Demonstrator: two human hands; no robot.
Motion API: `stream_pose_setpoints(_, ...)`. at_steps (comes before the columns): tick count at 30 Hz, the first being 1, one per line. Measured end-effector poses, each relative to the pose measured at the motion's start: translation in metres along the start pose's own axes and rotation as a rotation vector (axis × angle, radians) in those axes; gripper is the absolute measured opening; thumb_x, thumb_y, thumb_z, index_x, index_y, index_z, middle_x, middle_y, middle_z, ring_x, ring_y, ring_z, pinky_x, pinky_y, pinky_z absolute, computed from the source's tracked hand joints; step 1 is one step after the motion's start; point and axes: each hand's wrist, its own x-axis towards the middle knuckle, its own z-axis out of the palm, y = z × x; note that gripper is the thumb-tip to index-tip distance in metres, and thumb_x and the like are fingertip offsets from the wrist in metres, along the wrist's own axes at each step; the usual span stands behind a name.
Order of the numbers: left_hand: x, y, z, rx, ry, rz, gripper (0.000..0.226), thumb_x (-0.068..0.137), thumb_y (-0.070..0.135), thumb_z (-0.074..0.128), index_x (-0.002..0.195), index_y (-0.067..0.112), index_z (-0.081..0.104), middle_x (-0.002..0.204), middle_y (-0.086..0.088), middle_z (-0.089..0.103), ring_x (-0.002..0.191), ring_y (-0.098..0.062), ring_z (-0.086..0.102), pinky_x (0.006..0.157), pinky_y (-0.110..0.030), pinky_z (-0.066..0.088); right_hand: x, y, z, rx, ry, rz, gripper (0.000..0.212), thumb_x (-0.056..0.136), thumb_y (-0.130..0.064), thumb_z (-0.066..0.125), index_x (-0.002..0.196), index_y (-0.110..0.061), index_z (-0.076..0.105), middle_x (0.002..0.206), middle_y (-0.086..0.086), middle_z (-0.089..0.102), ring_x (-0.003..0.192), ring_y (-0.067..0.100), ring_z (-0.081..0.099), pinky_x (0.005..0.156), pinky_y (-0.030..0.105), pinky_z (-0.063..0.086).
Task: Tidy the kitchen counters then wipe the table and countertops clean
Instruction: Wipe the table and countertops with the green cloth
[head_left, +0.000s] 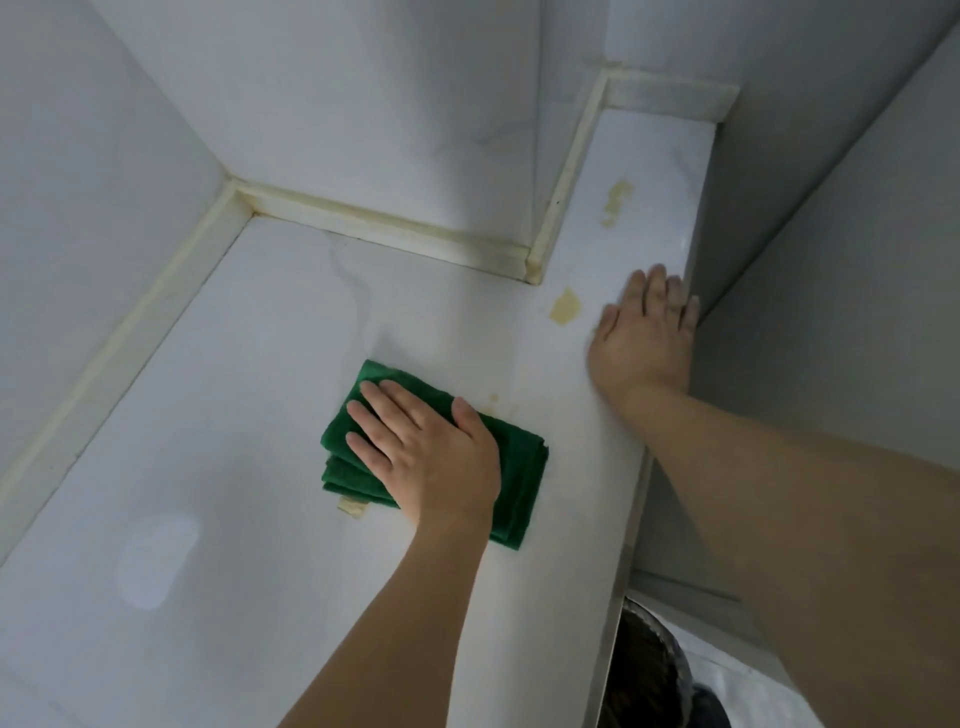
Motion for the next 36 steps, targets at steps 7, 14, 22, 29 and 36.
stream_pose_setpoints(7, -0.047, 0.041, 0.01, -0.099, -0.011, 0.138, 0.075, 0.096, 0.046, 0.018, 0.153, -0.003, 0.011, 0.162, -0.02, 0.007, 0.15, -0.036, 0.004, 0.12, -0.052, -0.001, -0.001, -0.002, -0.001, 0.012, -0.031, 0.002, 0.059, 0.102, -0.033, 0.016, 0.154, -0.006, 0.008, 0.162, 0.012, 0.002, 0.149, 0.026, -0.001, 0.12, 0.044, -0.006)
stream_pose_setpoints(14, 0.013, 0.011, -0.001, 0.013, -0.026, 0.144, 0.074, 0.098, 0.048, 0.007, 0.153, 0.004, -0.013, 0.162, -0.013, -0.016, 0.149, -0.029, -0.015, 0.121, -0.046, -0.01, -0.001, -0.002, -0.004, 0.027, -0.052, 0.002, 0.059, 0.102, -0.034, 0.016, 0.154, -0.007, 0.008, 0.162, 0.01, 0.001, 0.149, 0.024, -0.003, 0.12, 0.043, -0.005)
stream_pose_setpoints(22, 0.031, 0.014, -0.008, -0.025, -0.01, -0.014, 0.071, 0.1, 0.042, 0.014, 0.153, 0.003, -0.013, 0.162, -0.013, -0.015, 0.15, -0.03, -0.014, 0.121, -0.049, -0.007, 0.0, 0.0, -0.003, 0.019, -0.06, -0.005, 0.059, 0.103, -0.035, 0.017, 0.154, -0.008, 0.008, 0.162, 0.009, 0.0, 0.149, 0.024, -0.004, 0.12, 0.043, -0.005)
stream_pose_setpoints(29, -0.035, 0.073, 0.01, -0.151, -0.025, 0.064, 0.072, 0.096, 0.041, 0.011, 0.153, -0.002, 0.005, 0.163, -0.018, 0.0, 0.15, -0.035, -0.002, 0.12, -0.053, -0.003, 0.001, 0.0, -0.004, 0.04, -0.066, -0.001, 0.059, 0.102, -0.035, 0.018, 0.154, -0.008, 0.008, 0.162, 0.01, -0.001, 0.149, 0.024, -0.005, 0.12, 0.042, -0.006)
stream_pose_setpoints(36, -0.01, 0.015, -0.007, -0.247, 0.0, 0.215, 0.075, 0.091, 0.048, -0.002, 0.157, 0.011, 0.0, 0.164, -0.007, -0.01, 0.15, -0.023, -0.016, 0.118, -0.038, -0.017, 0.001, 0.001, -0.005, 0.045, -0.068, -0.016, 0.059, 0.103, -0.034, 0.019, 0.154, -0.008, 0.009, 0.162, 0.011, 0.0, 0.149, 0.025, -0.003, 0.12, 0.044, -0.003)
